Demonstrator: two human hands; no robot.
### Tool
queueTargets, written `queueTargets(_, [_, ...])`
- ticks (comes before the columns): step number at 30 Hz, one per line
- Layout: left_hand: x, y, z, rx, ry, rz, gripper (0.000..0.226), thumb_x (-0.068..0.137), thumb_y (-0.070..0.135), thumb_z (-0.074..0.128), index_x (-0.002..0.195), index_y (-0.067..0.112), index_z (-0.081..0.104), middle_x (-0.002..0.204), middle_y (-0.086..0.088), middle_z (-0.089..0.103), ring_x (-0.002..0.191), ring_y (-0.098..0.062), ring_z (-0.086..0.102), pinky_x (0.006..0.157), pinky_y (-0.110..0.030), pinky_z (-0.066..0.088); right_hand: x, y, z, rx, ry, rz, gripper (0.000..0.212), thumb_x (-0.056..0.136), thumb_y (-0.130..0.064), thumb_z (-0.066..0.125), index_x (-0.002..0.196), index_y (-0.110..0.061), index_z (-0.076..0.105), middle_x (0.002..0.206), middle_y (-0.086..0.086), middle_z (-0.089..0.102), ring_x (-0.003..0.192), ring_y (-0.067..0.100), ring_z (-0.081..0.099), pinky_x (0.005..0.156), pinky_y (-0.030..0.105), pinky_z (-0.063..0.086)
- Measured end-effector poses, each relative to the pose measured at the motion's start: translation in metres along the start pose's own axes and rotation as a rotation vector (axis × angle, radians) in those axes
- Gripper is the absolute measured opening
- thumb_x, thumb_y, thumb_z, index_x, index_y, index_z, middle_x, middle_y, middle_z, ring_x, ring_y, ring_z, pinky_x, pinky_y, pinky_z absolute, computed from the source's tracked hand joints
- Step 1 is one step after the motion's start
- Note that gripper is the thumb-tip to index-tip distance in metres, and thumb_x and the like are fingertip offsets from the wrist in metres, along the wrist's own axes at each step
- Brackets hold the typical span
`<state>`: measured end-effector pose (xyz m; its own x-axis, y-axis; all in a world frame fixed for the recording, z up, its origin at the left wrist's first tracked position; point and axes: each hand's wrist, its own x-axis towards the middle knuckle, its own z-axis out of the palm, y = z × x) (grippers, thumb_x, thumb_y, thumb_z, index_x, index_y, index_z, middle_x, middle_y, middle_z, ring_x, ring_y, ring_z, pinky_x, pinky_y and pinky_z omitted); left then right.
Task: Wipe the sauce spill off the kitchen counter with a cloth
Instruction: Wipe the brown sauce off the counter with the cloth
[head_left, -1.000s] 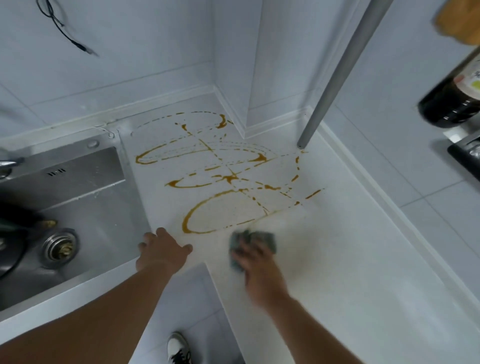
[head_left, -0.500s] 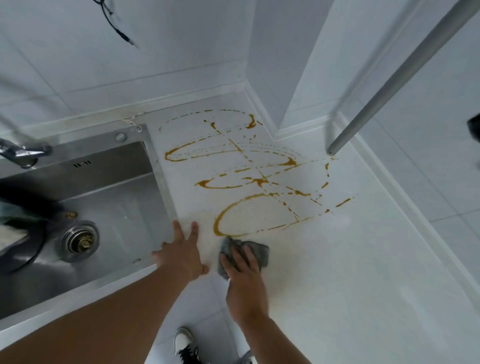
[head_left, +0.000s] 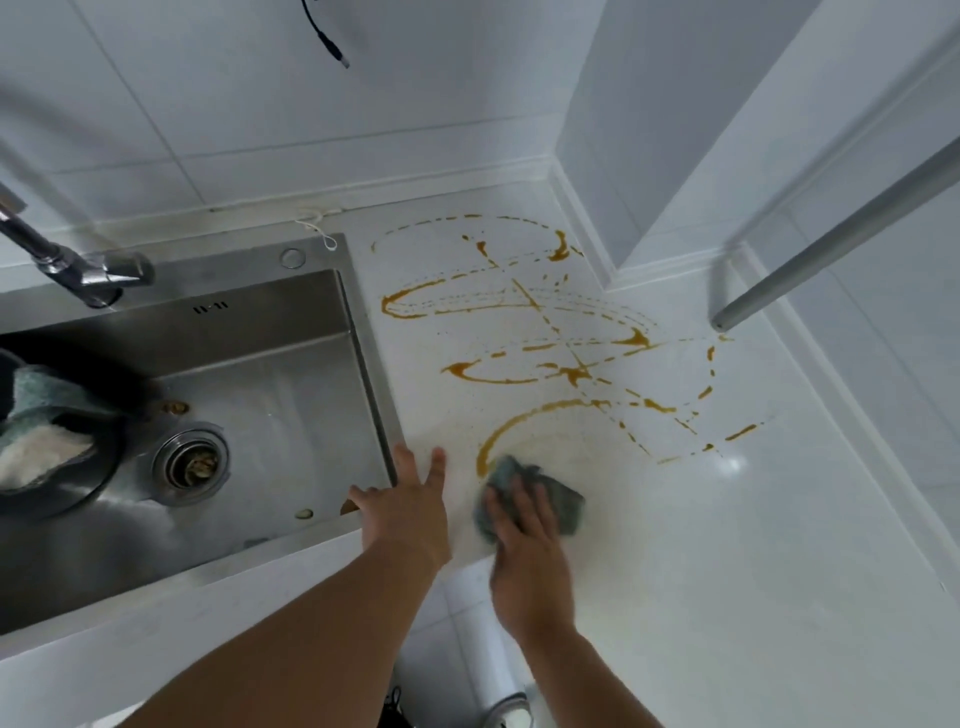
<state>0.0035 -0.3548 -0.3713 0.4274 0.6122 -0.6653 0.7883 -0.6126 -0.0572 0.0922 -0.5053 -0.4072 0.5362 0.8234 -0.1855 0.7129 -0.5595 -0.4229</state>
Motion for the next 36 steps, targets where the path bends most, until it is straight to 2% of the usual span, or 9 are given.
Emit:
queueTargets(3, [0.005,-0.006,0.003,0.018,0.025,0.028,0.128,0.082,0.062,0.073,0.158,0.033,-0.026,0.166,-0.02,-0.025,0.135,-0.048,0.049,0.118,-0.069,0.02,0.067,0.009,-0.017,-0.074,-0.127,-0.136,0.075,0.103,-0.012,0.054,0.163,-0.047,0.024,0.173,-0.019,-0.007,0.159,0.013,-0.014,0.124,0.037,0.018])
queueTargets(8, [0.005,-0.008,0.002,0.042,0.032,0.037,0.129,0.081,0.065,0.072,0.158,0.031,-0.026,0.166,-0.022,-0.02,0.127,-0.044,0.058,0.115,-0.078,0.011,0.064,0.058,-0.061,0.033,0.063,0.487,0.063,0.108,-0.014,0.042,0.163,-0.042,0.03,0.176,-0.002,0.005,0.162,0.023,-0.001,0.119,0.051,0.036])
queueTargets(11, [0.003,-0.006,0.001,0.083,0.059,0.046,0.128,0.081,0.067,0.07,0.159,0.027,-0.024,0.166,-0.025,-0.016,0.126,-0.045,0.058,0.114,-0.078,0.01,0.004,0.023,-0.025,-0.066,0.044,0.288,0.073,0.101,-0.008,0.052,0.162,-0.043,0.031,0.175,-0.006,0.002,0.162,0.028,0.004,0.112,0.051,0.048])
queueTargets(16, [0.003,-0.007,-0.004,0.05,0.041,0.028,0.13,0.079,0.065,0.072,0.16,0.028,-0.023,0.165,-0.021,-0.012,0.128,-0.042,0.056,0.113,-0.079,0.01,0.064,-0.021,-0.003,-0.04,-0.159,-0.187,0.069,0.105,-0.029,0.056,0.156,-0.062,0.024,0.174,-0.019,0.0,0.161,0.012,-0.002,0.119,0.033,0.025])
queueTargets(19, [0.005,-0.007,-0.006,0.06,0.031,0.022,0.138,0.074,0.065,0.078,0.159,0.027,-0.023,0.164,-0.023,-0.007,0.119,-0.04,0.062,0.113,-0.08,0.008,0.12,0.03,-0.05,-0.043,-0.12,0.146,0.076,0.102,-0.007,0.049,0.163,-0.045,0.025,0.175,-0.002,0.002,0.159,0.028,0.017,0.122,0.047,0.035])
queueTargets(23, [0.005,-0.005,-0.004,0.078,0.042,0.018,0.14,0.072,0.064,0.08,0.159,0.026,-0.023,0.162,-0.024,-0.006,0.122,-0.045,0.06,0.113,-0.078,0.009,0.071,0.093,-0.077,-0.013,0.007,0.471,0.07,0.106,-0.009,0.042,0.165,-0.041,0.022,0.176,0.0,-0.001,0.162,0.025,-0.001,0.124,0.052,0.027])
queueTargets(27, [0.008,-0.005,-0.004,0.083,0.062,0.019,0.14,0.07,0.067,0.079,0.16,0.026,-0.019,0.163,-0.024,-0.002,0.116,-0.04,0.063,0.114,-0.078,0.011,0.009,0.04,-0.026,-0.073,0.009,0.262,0.073,0.102,-0.012,0.048,0.164,-0.041,0.023,0.176,0.001,0.0,0.162,0.027,-0.005,0.125,0.051,0.03])
queueTargets(31, [0.007,-0.004,-0.004,0.075,0.06,0.013,0.139,0.069,0.07,0.078,0.16,0.028,-0.019,0.164,-0.023,-0.005,0.118,-0.036,0.063,0.113,-0.079,0.01,0.07,0.026,-0.021,-0.06,-0.154,-0.087,0.079,0.102,-0.017,0.052,0.162,-0.052,0.016,0.174,-0.012,-0.012,0.158,0.014,-0.009,0.122,0.037,0.018])
queueTargets(36, [0.005,-0.002,-0.006,0.043,-0.001,0.011,0.14,0.073,0.062,0.082,0.159,0.028,-0.023,0.163,-0.024,-0.01,0.116,-0.029,0.065,0.115,-0.075,0.016,0.111,0.143,-0.106,0.034,0.013,0.507,0.072,0.101,-0.004,0.045,0.164,-0.037,0.028,0.174,0.007,0.002,0.158,0.035,0.013,0.124,0.051,0.026])
